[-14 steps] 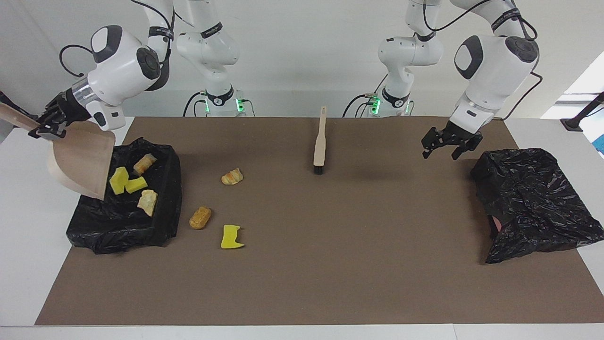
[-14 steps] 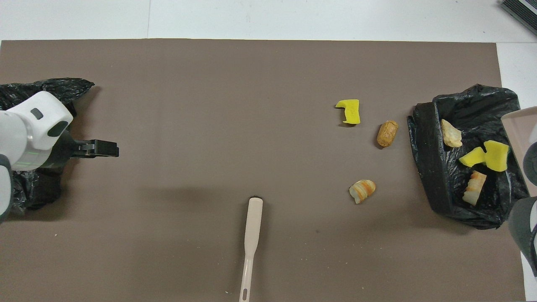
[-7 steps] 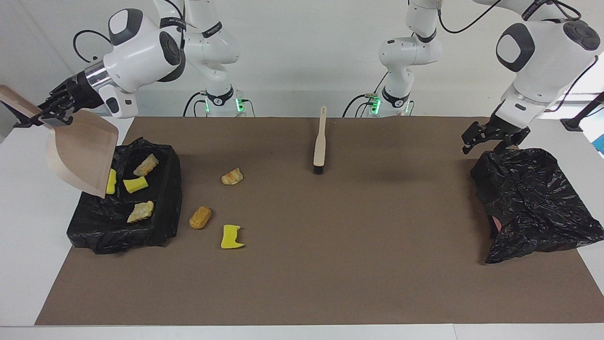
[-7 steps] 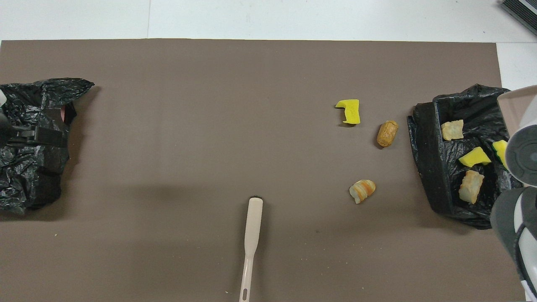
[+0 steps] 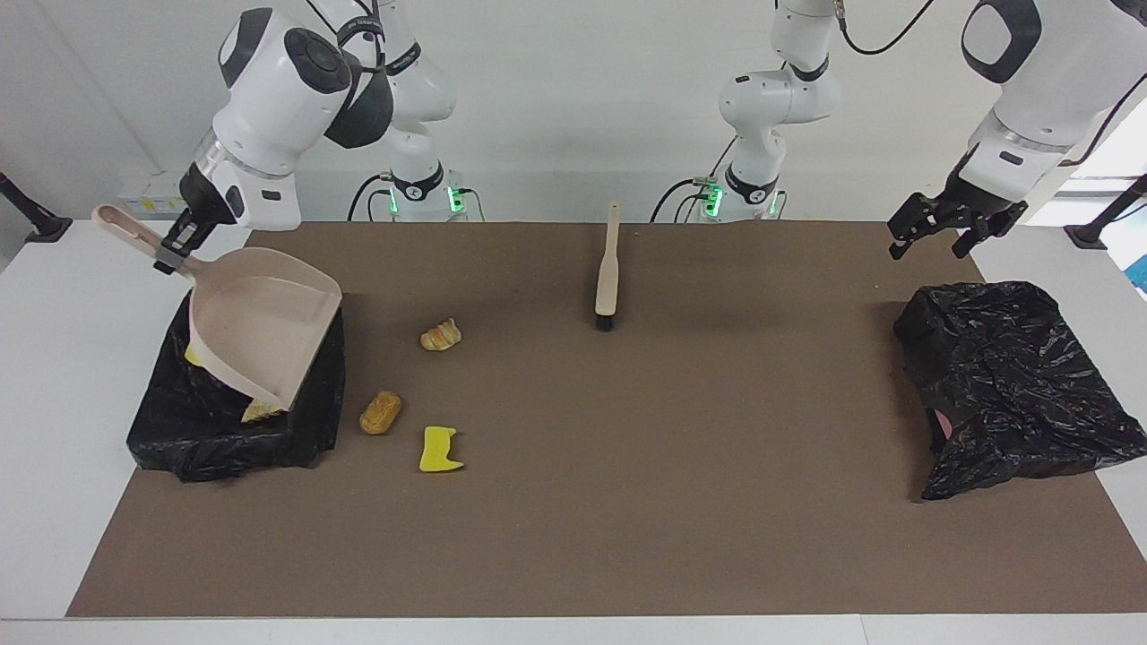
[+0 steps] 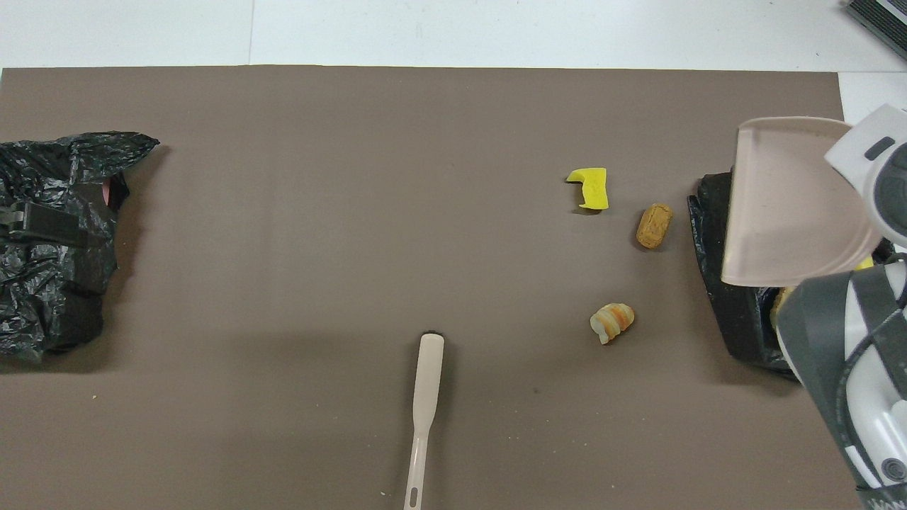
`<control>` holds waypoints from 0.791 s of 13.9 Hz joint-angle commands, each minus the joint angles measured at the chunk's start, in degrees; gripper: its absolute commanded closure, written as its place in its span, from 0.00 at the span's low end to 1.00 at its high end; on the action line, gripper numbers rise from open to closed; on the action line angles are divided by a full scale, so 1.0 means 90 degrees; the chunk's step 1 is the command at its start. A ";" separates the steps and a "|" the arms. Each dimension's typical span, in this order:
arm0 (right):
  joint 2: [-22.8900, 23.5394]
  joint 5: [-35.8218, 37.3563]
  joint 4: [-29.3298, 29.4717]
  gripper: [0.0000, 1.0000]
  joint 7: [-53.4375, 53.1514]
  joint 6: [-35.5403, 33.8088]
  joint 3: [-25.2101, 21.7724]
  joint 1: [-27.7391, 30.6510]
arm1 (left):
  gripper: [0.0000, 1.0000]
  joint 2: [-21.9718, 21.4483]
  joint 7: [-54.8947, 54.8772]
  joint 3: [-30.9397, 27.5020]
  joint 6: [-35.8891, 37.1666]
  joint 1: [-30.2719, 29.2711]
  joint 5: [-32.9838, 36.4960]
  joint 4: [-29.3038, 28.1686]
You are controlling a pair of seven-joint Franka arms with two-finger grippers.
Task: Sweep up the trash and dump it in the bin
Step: 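Bring the empty dustpan back to the table center with the right gripper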
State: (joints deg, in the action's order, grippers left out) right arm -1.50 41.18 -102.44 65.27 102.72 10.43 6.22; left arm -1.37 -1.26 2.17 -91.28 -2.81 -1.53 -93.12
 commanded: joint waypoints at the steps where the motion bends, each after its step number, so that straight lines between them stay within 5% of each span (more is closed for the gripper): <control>1: 0.0332 -0.1067 0.0219 1.00 -0.1192 -0.0348 0.0042 -0.0299 | 0.00 -0.0082 0.0149 -0.0017 0.0162 0.0068 0.0121 -0.0034; 4: 0.0800 -0.2187 0.0297 1.00 -0.4816 -0.0699 0.0033 -0.1206 | 0.00 -0.0092 0.0042 -0.0007 0.0162 0.0087 0.0112 -0.0044; 11: 0.3103 -0.2992 0.2745 1.00 -0.8858 -0.0798 0.0033 -0.2496 | 0.00 -0.0316 0.0023 0.0003 0.0113 0.0175 0.0111 -0.0405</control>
State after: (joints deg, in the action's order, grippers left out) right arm 18.62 16.13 -88.04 -6.18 97.92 10.84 -13.39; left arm -1.64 -1.02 2.58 -90.25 -2.44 -1.53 -93.70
